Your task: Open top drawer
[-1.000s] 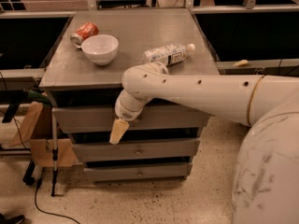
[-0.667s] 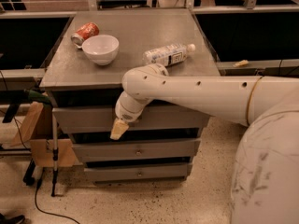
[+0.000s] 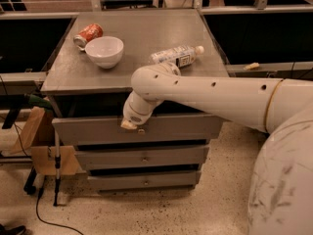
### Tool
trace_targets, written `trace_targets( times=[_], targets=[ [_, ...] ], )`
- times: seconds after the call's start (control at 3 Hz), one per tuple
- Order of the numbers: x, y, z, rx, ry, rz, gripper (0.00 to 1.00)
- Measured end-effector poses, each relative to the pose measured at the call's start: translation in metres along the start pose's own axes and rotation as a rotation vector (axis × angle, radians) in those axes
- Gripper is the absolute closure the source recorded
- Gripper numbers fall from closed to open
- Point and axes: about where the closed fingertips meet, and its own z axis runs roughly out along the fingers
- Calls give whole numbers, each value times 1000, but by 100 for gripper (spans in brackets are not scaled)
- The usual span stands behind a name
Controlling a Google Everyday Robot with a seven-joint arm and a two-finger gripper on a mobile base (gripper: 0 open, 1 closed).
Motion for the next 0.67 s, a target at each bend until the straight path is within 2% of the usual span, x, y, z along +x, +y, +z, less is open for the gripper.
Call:
trace_targets(
  times=[0.33,0.67],
  targets=[
    [-4,-1,-8,0,0,0,99],
    [-6,2,-14,-3,-5,-5,100]
  ],
)
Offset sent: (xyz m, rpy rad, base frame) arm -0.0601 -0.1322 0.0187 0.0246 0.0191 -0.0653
